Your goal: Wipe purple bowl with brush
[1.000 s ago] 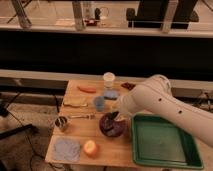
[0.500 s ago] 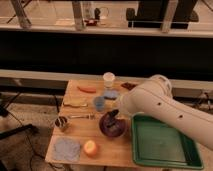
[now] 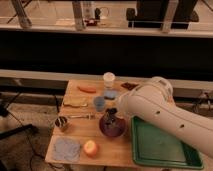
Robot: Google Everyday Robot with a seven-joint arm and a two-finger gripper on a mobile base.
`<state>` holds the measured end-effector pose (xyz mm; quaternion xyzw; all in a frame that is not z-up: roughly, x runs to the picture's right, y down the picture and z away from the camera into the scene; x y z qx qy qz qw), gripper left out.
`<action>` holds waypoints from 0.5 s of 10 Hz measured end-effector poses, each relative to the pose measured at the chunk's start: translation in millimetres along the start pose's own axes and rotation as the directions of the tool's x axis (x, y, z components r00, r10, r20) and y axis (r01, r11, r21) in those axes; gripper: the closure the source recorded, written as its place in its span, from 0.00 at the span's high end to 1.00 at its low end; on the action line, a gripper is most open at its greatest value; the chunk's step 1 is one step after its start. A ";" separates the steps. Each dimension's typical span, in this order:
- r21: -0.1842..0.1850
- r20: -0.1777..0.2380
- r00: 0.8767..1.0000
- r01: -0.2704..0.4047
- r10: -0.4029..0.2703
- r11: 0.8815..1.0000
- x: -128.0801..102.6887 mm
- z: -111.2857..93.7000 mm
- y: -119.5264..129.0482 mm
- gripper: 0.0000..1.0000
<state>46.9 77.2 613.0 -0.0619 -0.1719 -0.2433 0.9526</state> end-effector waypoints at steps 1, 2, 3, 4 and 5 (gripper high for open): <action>0.007 -0.011 1.000 0.005 -0.005 1.000 -2.7 -4.5 -0.3 0.00; 0.010 -0.017 1.000 0.009 -0.009 1.000 -5.1 -7.6 0.2 0.00; 0.011 -0.022 1.000 0.009 -0.009 1.000 -6.4 -10.1 1.9 0.00; 0.010 -0.022 1.000 0.007 -0.007 1.000 -6.5 -10.7 3.1 0.00; 0.010 -0.019 1.000 0.008 -0.008 1.000 -8.1 -10.3 2.5 0.00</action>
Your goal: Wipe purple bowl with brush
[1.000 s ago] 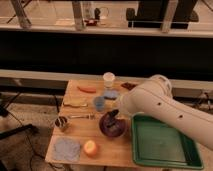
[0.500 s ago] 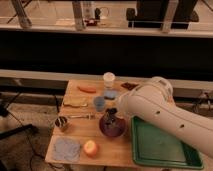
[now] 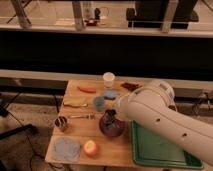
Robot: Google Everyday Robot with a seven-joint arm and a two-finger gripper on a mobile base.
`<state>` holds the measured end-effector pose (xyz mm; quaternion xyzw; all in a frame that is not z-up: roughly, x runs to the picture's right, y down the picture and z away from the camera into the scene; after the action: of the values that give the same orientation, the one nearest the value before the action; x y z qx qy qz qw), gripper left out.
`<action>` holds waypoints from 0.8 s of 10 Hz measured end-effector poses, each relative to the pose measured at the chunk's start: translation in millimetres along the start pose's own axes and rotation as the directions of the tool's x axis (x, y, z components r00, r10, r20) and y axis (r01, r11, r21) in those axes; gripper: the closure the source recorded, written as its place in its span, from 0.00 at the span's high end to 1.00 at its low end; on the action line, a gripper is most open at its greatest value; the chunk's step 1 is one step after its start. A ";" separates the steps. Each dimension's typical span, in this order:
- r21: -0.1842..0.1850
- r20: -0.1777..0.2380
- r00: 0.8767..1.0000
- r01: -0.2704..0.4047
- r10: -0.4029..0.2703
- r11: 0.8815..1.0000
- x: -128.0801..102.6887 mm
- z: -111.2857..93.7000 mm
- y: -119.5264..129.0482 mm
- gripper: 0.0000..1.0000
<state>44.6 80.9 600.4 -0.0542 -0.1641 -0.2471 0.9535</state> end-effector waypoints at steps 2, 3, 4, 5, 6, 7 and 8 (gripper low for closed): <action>0.002 0.003 1.000 -0.006 0.006 1.000 0.8 0.4 1.0 0.00; 0.006 0.002 1.000 -0.004 0.004 1.000 1.2 1.0 0.5 0.00; 0.012 -0.001 1.000 -0.007 0.007 1.000 3.0 1.3 0.4 0.00; 0.019 -0.006 1.000 -0.016 0.016 1.000 6.7 1.6 -0.4 0.00; 0.026 -0.010 1.000 -0.021 0.021 0.999 9.5 1.6 -1.2 0.00; 0.031 -0.014 1.000 -0.027 0.028 0.999 12.2 1.3 -1.3 0.00; 0.034 -0.018 0.999 -0.033 0.034 0.999 14.8 1.0 -1.6 0.00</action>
<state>55.7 73.0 606.4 -0.0387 -0.1585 -0.2286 0.9598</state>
